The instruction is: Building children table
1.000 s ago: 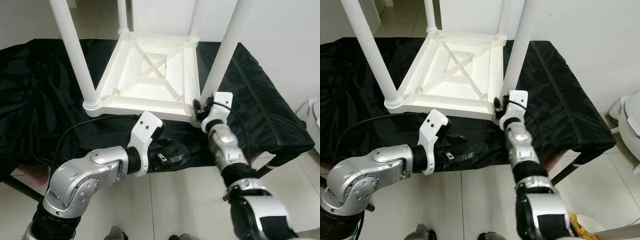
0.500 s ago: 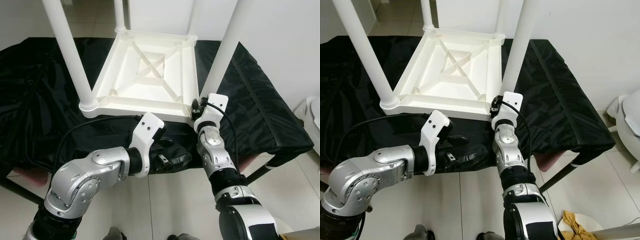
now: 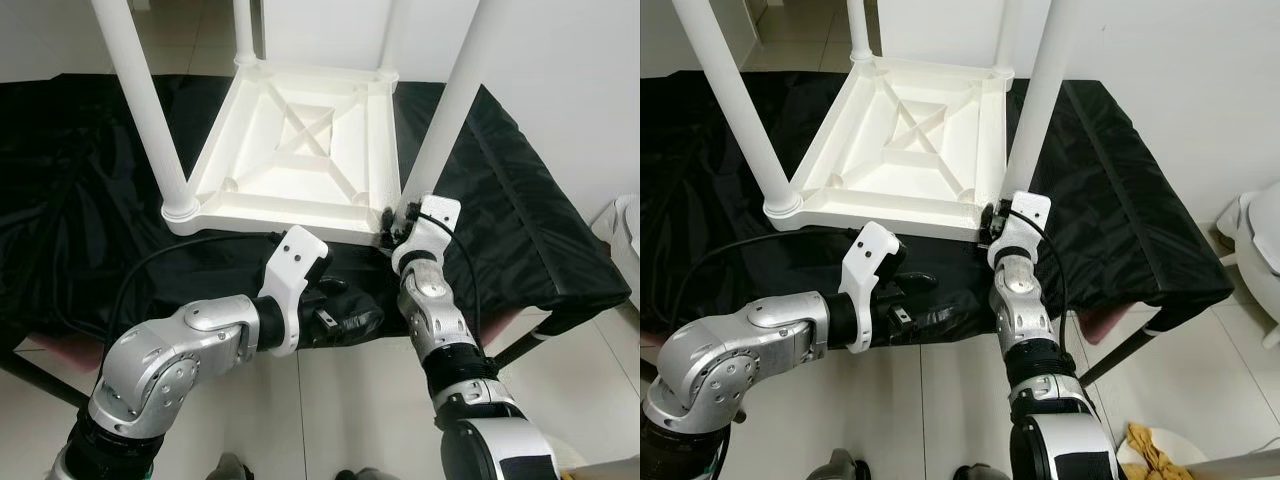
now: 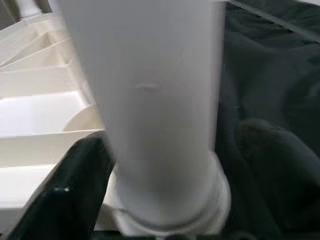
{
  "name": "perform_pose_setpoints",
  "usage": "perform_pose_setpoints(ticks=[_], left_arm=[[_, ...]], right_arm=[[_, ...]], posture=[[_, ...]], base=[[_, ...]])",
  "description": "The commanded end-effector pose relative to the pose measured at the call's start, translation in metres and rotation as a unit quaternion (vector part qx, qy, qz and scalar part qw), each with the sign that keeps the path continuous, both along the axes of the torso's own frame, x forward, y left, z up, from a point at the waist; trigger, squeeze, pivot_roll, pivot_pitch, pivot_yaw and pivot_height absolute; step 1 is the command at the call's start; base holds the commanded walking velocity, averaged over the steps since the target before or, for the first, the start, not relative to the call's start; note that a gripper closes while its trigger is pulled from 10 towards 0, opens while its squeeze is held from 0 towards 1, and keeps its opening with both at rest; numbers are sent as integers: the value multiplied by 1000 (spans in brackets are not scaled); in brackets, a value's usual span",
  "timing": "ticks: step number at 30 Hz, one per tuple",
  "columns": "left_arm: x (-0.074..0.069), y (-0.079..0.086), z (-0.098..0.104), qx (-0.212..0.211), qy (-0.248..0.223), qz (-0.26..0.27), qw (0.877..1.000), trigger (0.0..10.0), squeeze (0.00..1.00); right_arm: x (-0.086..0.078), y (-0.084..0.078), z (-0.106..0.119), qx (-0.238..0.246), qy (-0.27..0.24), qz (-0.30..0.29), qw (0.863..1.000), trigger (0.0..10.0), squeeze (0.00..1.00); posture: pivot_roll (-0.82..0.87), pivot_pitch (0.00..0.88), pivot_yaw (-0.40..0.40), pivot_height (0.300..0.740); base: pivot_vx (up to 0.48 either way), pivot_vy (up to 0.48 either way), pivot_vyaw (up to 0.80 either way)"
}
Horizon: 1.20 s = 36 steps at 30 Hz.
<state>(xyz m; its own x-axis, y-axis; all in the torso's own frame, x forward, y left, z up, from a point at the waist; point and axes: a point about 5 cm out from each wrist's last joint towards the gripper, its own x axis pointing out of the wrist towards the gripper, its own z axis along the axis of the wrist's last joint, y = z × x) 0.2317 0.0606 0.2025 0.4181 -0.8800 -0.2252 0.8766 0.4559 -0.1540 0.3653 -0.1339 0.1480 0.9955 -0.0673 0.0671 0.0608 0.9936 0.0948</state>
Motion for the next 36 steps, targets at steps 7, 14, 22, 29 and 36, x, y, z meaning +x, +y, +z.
perform_pose_setpoints(ticks=[7, 14, 22, 29, 36], left_arm=[[-4, -1, 0, 3, -3, -6, 1000, 10000, 0], [-2, -1, 1, 3, -4, -8, 1000, 10000, 0], [0, 0, 2, 6, -6, -8, 1000, 10000, 0], [0, 2, 3, 8, -6, -3, 1000, 10000, 0], [0, 2, 3, 9, -6, -2, 1000, 10000, 0]], right_arm=[[0, -12, -2, -18, 0, 93, 996, 10000, 1000], [3, -35, 9, -70, -17, 231, 970, 10000, 0], [12, -47, 24, -104, -20, 287, 952, 10000, 0], [16, -43, 31, -108, -17, 329, 938, 0, 0], [16, -42, 26, -109, 9, 370, 922, 0, 0]], posture=[[26, 81, -33, 740], [13, 92, -11, 740], [21, 99, -3, 740], [28, 103, -3, 740], [30, 103, -4, 740]], base=[[0, 0, 0], [0, 0, 0], [0, 0, 0], [0, 0, 0], [0, 0, 0]])
